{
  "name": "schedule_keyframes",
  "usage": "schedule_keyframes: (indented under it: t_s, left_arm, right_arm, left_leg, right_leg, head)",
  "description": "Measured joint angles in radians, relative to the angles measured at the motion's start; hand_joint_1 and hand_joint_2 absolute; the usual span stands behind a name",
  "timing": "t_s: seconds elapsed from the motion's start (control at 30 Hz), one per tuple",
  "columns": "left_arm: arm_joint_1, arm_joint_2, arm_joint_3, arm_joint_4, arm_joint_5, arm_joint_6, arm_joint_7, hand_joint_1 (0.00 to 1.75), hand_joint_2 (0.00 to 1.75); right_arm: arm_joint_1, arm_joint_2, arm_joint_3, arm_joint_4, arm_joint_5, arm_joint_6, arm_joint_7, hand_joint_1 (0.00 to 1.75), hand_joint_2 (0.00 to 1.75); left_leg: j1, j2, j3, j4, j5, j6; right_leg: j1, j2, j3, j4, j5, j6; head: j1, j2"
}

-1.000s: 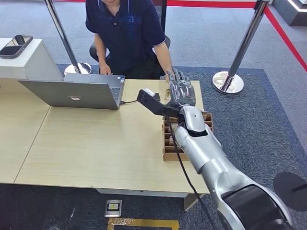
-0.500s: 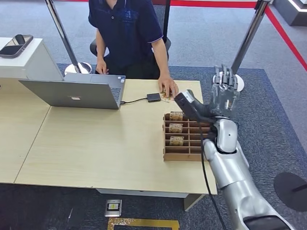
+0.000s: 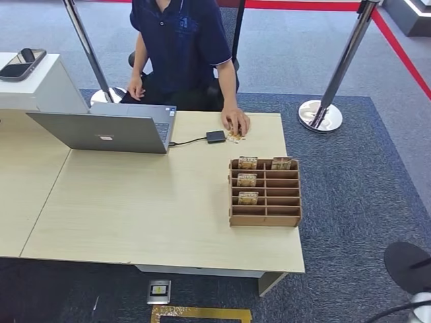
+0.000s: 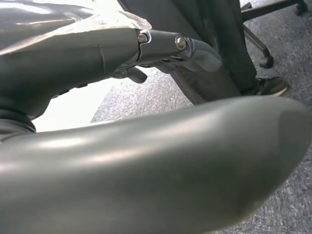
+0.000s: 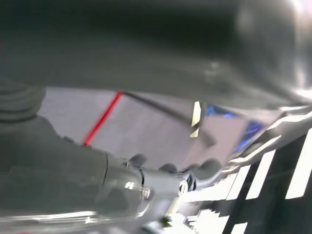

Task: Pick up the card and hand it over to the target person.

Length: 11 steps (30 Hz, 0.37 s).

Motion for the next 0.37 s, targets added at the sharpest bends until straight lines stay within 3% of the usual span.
schedule_keyframes:
  t_s: [0.07,0.1,0.2,0.33,0.37]
  left_arm:
    - [-0.002,0.0,0.002,0.0,0.004,0.0,-0.001,0.0,0.0]
    - [-0.002,0.001,0.003,0.001,0.009,-0.001,-0.005,0.0,0.0]
    - [-0.002,0.006,0.007,0.001,0.021,-0.005,-0.019,0.0,0.0]
    - [-0.001,0.005,0.027,0.0,0.041,0.006,-0.045,0.0,0.0]
    - [-0.001,0.005,0.027,0.0,0.041,0.006,-0.047,0.0,0.0]
  right_arm:
    - [-0.043,-0.039,-0.112,0.218,-0.001,0.0,-0.044,0.0,0.0]
    - [-0.068,-0.071,-0.154,0.362,-0.009,0.022,-0.023,0.0,0.0]
    - [-0.099,-0.131,-0.165,0.732,-0.033,0.096,0.194,0.0,0.0]
    - [-0.082,-0.056,-0.037,0.854,0.121,0.08,0.498,0.0,0.0]
    - [-0.081,-0.045,-0.03,0.857,0.129,0.086,0.522,0.0,0.0]
  left_leg:
    - [0.001,0.003,0.002,-0.001,-0.001,0.0]
    - [0.001,0.004,0.002,-0.001,-0.001,0.0]
    - [0.001,0.006,0.003,-0.001,-0.001,0.001]
    - [0.002,0.011,0.003,0.0,-0.002,0.0]
    - [0.002,0.011,0.003,-0.001,-0.002,0.0]
  right_leg:
    - [0.001,0.003,0.001,-0.002,0.001,0.0]
    - [0.001,0.003,0.002,-0.002,0.001,0.0]
    - [0.001,0.005,0.003,-0.003,0.002,0.001]
    - [0.002,0.01,0.001,-0.002,0.002,0.0]
    - [0.002,0.01,0.001,-0.002,0.002,0.0]
  head:
    - [0.0,0.0]
    - [0.0,0.0]
    - [0.0,0.0]
    - [0.0,0.0]
    - [0.0,0.0]
